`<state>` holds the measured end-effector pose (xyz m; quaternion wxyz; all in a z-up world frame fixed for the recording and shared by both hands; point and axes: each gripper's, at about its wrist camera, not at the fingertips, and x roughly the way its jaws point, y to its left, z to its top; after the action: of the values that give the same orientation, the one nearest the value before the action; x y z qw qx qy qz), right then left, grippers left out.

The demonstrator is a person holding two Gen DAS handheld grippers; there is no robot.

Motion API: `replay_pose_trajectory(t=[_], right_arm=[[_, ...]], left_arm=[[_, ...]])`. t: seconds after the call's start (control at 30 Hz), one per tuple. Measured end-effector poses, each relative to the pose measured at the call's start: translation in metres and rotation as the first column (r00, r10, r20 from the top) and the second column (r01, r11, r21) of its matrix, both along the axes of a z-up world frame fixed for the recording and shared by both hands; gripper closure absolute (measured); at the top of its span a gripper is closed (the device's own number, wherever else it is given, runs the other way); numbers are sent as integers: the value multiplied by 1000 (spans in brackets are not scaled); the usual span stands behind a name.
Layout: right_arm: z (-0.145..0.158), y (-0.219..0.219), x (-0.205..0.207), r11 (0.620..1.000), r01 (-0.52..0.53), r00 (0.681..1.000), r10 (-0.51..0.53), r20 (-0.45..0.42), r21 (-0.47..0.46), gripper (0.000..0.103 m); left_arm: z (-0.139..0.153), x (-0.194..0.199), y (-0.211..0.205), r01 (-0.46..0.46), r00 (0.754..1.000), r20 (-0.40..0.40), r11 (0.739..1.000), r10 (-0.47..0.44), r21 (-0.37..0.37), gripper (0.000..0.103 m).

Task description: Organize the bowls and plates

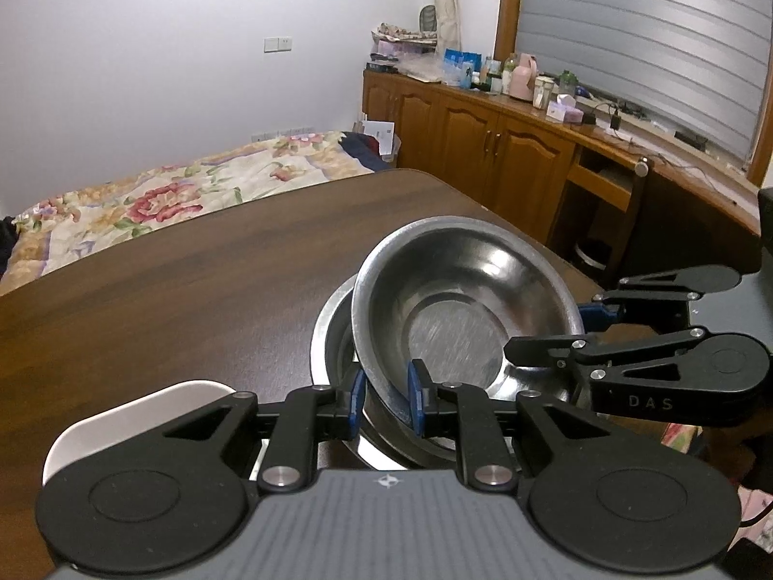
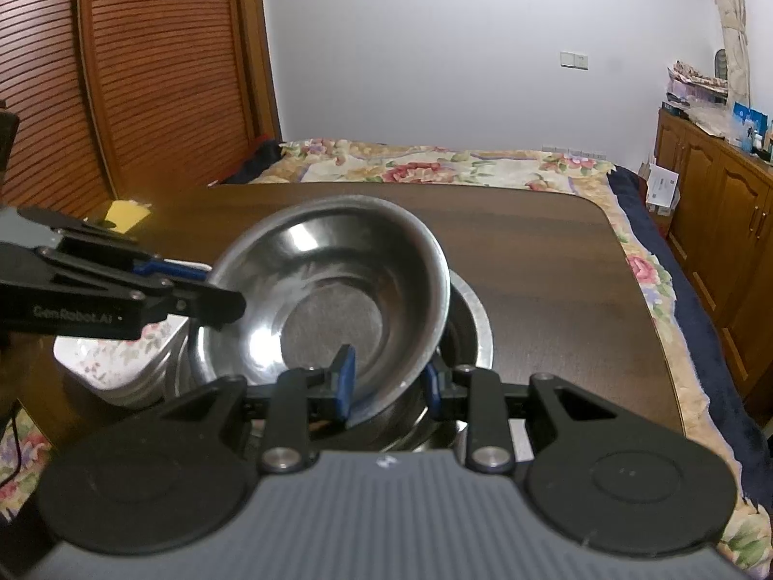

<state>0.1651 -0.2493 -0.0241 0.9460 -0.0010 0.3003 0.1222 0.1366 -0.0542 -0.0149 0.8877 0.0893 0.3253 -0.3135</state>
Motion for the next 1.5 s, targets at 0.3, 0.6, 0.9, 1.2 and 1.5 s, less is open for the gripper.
replay_pose_trajectory(t=[0.3, 0.6, 0.9, 1.2, 1.5], right_arm=[[-4, 9, -3, 997, -18, 1000, 19, 17, -71, 71], [-2, 3, -2, 998, -10, 1000, 11, 15, -64, 71], [-2, -2, -1, 999, 2, 999, -1, 32, -43, 71], [5, -11, -8, 1000, 27, 995, -27, 97, 2, 71], [-2, -22, -8, 997, 58, 985, -66, 161, 53, 50]], left_arm=[[-6, 2, -1, -1, 1000, 11, 1000, 1, 24, 81], [-7, 1, 2, -8, 1000, 9, 1000, 8, 12, 81], [-2, -4, 11, -23, 1000, 18, 999, 24, -45, 82], [10, -16, 12, -59, 991, 117, 993, 71, -107, 67], [-3, -20, 15, -153, 967, 179, 974, 182, -165, 15]])
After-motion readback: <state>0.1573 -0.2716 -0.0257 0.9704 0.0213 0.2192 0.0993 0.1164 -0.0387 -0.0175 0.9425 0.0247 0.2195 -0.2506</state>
